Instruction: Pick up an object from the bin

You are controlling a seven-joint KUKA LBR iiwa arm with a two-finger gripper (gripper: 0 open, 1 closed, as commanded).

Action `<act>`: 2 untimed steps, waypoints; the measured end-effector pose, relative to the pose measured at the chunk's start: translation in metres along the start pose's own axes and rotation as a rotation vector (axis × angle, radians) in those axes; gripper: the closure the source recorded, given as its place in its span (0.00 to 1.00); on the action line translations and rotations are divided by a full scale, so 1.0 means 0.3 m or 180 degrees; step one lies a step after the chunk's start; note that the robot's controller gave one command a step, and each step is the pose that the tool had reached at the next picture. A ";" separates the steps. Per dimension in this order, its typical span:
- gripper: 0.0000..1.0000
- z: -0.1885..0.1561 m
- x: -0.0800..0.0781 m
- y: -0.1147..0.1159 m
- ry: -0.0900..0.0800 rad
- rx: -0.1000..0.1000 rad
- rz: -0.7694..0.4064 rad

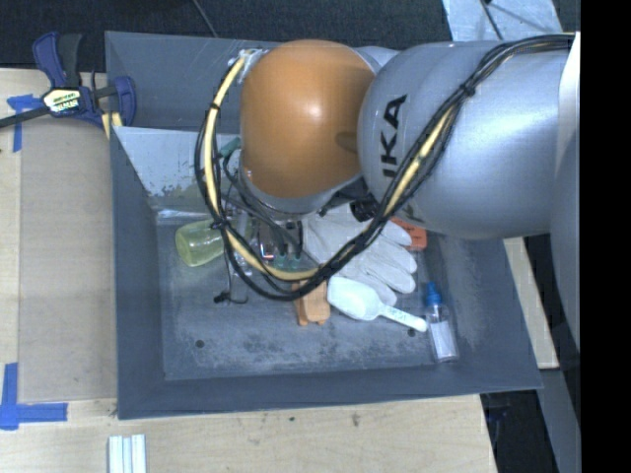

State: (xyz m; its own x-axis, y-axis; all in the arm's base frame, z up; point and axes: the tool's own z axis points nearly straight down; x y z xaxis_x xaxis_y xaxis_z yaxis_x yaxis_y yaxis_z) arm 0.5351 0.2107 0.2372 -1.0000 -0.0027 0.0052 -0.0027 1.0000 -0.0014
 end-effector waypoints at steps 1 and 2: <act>0.00 -0.016 -0.006 -0.003 -0.0025 -0.0009 0.0009; 0.00 -0.137 -0.025 -0.051 -0.0007 -0.0002 0.0022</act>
Offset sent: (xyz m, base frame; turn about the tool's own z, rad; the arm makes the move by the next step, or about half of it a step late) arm 0.0130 -0.0257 0.0698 0.0130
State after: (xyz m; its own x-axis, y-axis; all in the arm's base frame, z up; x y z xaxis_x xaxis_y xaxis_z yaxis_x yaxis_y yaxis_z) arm 0.5428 0.1956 0.2783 -1.0000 0.0042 0.0028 0.0042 1.0000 -0.0007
